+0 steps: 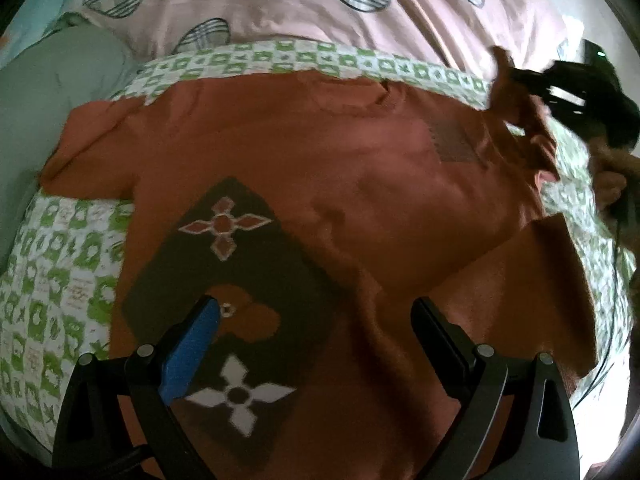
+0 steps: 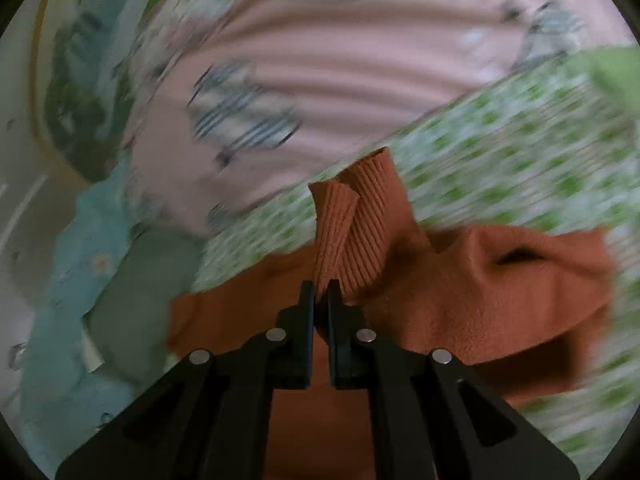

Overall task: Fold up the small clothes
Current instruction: 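Carry the held sleeve across the sweater body with the right gripper and release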

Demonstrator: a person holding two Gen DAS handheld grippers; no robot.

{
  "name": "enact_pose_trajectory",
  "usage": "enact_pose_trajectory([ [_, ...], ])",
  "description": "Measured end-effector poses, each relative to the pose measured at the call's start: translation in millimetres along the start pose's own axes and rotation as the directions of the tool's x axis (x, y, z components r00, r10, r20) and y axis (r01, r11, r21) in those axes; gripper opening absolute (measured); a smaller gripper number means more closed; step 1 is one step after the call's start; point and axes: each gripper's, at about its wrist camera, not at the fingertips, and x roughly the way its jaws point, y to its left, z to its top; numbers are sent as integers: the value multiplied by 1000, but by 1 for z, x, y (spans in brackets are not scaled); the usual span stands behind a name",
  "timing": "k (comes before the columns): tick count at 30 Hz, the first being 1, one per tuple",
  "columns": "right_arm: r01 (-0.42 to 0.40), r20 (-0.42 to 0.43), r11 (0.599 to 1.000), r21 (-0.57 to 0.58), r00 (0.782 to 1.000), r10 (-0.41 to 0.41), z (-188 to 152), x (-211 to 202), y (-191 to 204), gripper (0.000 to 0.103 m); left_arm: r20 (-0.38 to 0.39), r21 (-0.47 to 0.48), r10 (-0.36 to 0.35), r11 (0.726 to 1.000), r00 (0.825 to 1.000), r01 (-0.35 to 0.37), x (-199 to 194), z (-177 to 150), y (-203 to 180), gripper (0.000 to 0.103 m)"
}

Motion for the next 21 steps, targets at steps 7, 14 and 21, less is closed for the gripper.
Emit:
enact_pose_trajectory([
  [7, -157, -186, 987, 37, 969, 161, -57, 129, 81, 7, 24, -85, -9, 996, 1000, 11, -5, -3, 39, 97],
  [14, -151, -311, 988, 21, 939, 150, -94, 208, 107, 12, 23, -172, -67, 983, 997, 70, 2, 8, 75, 97],
  [21, -168, -303, 984, 62, 936, 179, -103, 180, 96, 58, 41, -165, -85, 982, 996, 91, 36, 52, 85, 97],
])
